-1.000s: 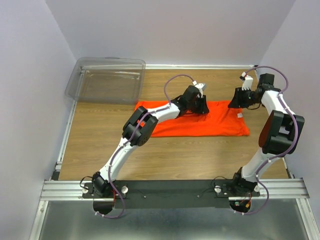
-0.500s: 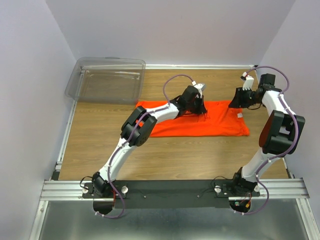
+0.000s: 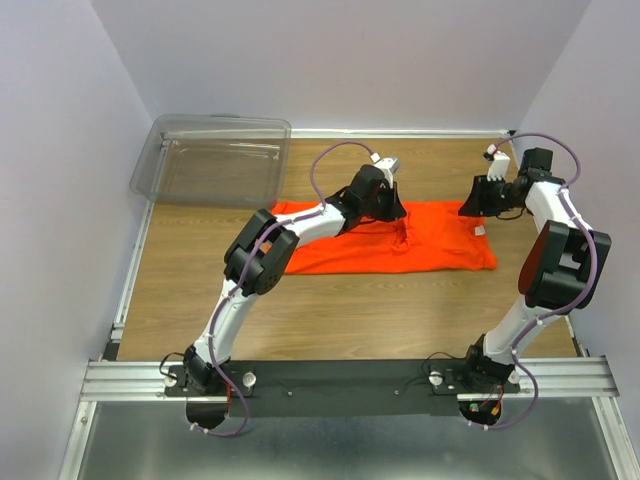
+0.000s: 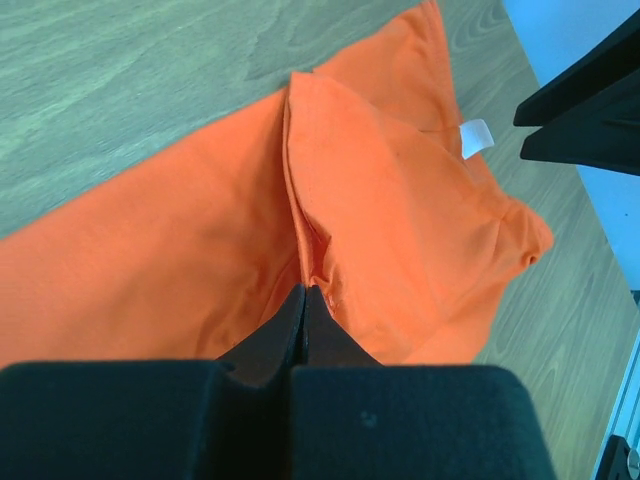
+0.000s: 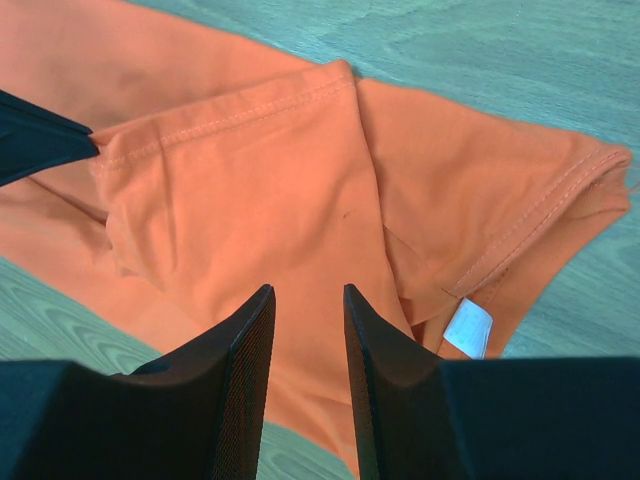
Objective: Fold and stack the t-shirts
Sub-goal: Fold the tshirt
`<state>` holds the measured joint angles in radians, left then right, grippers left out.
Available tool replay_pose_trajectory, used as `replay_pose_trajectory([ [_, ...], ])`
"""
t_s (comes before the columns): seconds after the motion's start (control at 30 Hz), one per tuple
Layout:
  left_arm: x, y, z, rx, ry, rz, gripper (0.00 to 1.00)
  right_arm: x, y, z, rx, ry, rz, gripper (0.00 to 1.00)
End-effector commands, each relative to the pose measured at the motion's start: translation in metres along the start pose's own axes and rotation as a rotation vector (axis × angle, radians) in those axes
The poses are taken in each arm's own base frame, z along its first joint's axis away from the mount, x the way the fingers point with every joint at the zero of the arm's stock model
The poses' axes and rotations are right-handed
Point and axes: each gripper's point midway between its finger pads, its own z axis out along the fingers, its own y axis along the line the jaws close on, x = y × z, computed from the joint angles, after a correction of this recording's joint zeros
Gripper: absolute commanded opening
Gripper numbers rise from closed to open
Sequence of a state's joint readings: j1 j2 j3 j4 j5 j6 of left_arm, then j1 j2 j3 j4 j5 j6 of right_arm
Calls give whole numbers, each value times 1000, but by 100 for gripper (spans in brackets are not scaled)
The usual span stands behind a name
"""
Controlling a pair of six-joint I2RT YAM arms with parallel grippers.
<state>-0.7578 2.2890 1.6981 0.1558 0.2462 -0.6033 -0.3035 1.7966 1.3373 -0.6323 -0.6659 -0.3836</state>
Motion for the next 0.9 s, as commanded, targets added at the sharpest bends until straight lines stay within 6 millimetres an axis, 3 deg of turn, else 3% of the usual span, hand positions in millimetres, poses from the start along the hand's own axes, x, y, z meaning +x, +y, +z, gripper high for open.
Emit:
replay_pose_trajectory([
  [0.0,-7,3,-2,-1,-22,-6,2,2,-2,-4,12,-5,-3,41],
  [0.27,-16,23,-15,-93,-53,-35,34,5,-13,-7,55,7,7,41],
  [0.4,-30,23,-31,-105,-93,-7,38,7,-25,-13,86,0,42,42],
  [0.5,-59,14,-68,-137,-200,51,39,12,-44,-27,125,-18,94,43],
  [0.53,-51,27,-82,-189,-228,58,40,16,-50,-29,138,-18,114,44],
  [0.57,-81,8,-116,-185,-334,75,45,18,-54,-31,147,-18,124,48],
  [0.63,-89,10,-154,-233,-430,90,52,25,-61,-32,154,-14,148,54],
  [0.67,-87,10,-186,-241,-481,90,58,29,-60,-30,148,-5,162,54],
  [0.7,-85,14,-201,-264,-505,91,61,33,-61,-24,133,5,180,54],
  [0.73,-62,32,-212,-300,-478,86,62,34,-60,-21,118,7,198,55],
  [0.77,-71,25,-236,-282,-530,83,62,32,-60,-18,104,2,222,55],
  [0.8,-51,48,-246,-317,-500,63,62,35,-63,-13,99,12,243,55],
  [0.87,-48,51,-274,-302,-535,44,62,29,-73,-10,121,12,266,55],
])
